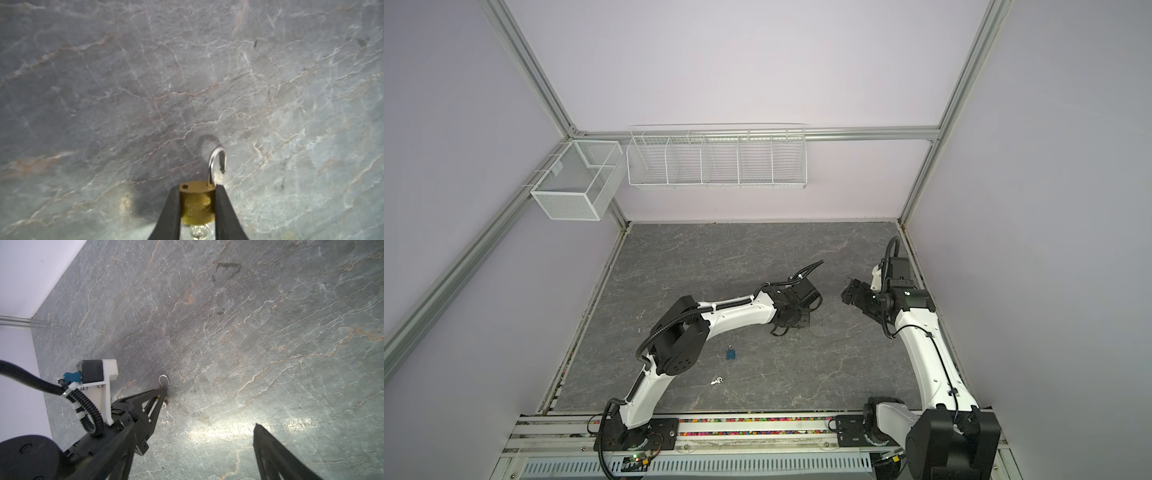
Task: Unlock with the key
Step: 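Lower the open gold padlock onto the table and open the left gripper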
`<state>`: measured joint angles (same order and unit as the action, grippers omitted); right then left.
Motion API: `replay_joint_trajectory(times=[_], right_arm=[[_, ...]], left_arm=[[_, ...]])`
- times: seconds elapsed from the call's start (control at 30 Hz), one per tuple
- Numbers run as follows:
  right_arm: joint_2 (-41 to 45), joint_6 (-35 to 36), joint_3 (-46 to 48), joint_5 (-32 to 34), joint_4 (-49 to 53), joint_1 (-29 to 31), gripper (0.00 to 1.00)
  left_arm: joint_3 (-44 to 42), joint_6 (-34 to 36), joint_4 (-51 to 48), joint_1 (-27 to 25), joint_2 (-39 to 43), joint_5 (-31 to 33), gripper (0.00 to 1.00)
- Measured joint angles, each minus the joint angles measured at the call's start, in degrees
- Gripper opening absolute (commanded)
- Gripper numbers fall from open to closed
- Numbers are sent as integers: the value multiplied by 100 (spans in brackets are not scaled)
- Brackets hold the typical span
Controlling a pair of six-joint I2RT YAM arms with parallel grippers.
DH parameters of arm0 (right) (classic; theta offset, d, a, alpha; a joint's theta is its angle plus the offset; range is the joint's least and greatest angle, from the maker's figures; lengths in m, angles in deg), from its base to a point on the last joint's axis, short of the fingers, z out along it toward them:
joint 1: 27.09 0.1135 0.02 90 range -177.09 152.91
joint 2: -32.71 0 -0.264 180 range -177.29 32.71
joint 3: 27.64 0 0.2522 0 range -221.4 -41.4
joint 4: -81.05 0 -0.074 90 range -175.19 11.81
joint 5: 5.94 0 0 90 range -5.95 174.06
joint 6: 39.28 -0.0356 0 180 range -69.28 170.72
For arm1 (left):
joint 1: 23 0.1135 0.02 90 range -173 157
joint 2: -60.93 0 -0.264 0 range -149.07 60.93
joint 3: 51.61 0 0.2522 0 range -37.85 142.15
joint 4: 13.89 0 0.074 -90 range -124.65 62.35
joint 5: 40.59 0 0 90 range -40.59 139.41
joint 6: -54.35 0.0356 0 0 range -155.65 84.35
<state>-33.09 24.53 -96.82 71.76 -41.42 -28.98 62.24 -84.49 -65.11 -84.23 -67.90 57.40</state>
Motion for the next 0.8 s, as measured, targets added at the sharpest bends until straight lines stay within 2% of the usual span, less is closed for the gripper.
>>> replay_joint_trajectory(times=[0.1, 0.27, 0.37, 0.53, 0.6, 0.7, 0.8], right_arm=[[0, 0, 0, -35, -17, 0, 90], [0, 2, 0, -70, -17, 0, 90], [0, 4, 0, -72, -13, 7, 90], [0, 9, -63, -68, 74, 186, 90], [0, 13, -153, -61, 146, 302, 91], [0, 26, -352, -20, 251, 485, 91], [50, 22, -511, 66, 317, 723, 91]], left_arm=[[149, -44, -133, 0, -90, -33, 1], [280, -66, -238, 2, -155, -48, 34], [295, -127, -236, 15, -155, -74, 46], [306, -186, -229, 50, -131, -140, 54], [267, -208, -229, 87, -66, -181, 62], [-9, -240, -181, 149, 297, -210, 62], [-459, -245, -72, 236, 999, -208, 62]])
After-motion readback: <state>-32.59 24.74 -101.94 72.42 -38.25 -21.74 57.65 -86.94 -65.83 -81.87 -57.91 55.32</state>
